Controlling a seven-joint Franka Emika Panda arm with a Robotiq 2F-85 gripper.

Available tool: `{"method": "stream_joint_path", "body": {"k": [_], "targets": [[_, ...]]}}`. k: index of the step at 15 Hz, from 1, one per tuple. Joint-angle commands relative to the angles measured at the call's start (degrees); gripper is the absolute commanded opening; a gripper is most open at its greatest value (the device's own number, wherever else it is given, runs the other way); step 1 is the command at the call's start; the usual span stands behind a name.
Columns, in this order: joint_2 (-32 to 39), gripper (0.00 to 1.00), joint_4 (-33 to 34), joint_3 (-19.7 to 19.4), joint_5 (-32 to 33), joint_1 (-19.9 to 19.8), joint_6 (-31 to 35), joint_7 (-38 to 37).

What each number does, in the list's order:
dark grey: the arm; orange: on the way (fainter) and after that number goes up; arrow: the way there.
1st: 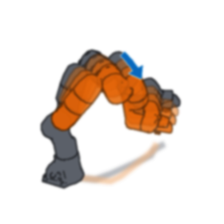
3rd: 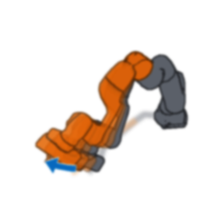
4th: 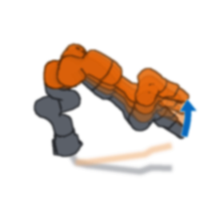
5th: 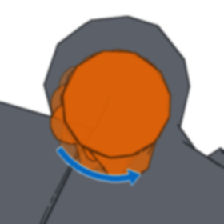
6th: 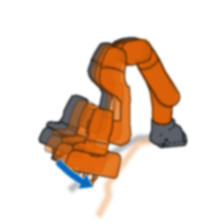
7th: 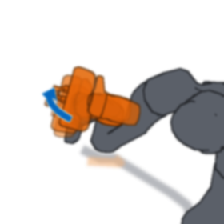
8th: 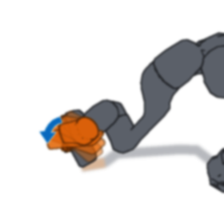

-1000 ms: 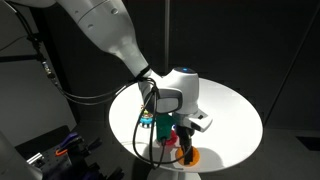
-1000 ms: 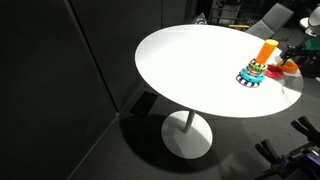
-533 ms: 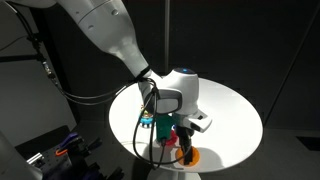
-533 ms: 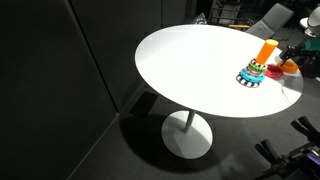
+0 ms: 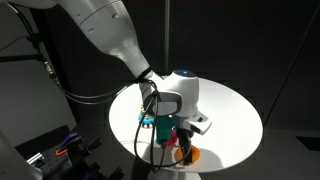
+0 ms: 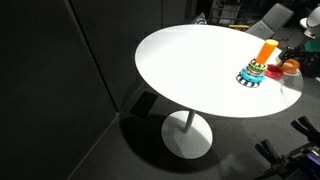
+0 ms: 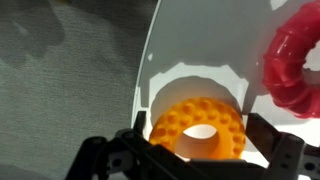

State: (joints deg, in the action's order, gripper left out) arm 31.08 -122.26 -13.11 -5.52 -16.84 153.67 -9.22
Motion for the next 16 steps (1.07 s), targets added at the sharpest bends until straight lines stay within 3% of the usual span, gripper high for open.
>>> {"method": "stream_joint_path", "body": {"k": [1,2,3,4,13,16], "targets": [[1.35,1.00,0.45,1.07,-2.00,-1.65,1.69,2.63],[1.61,1.00,0.48,1.03,-2.05,-1.72,1.81,2.63],[1.91,0.75,0.51,0.95,-2.03,-1.76,2.07,2.52],[2.15,0.73,0.50,0.89,-1.95,-1.79,2.32,2.48],[1.49,0.02,0.23,0.43,-1.74,-1.45,2.90,1.58],[0.41,0.03,-0.42,0.37,-1.63,-1.16,2.63,1.49]]}}
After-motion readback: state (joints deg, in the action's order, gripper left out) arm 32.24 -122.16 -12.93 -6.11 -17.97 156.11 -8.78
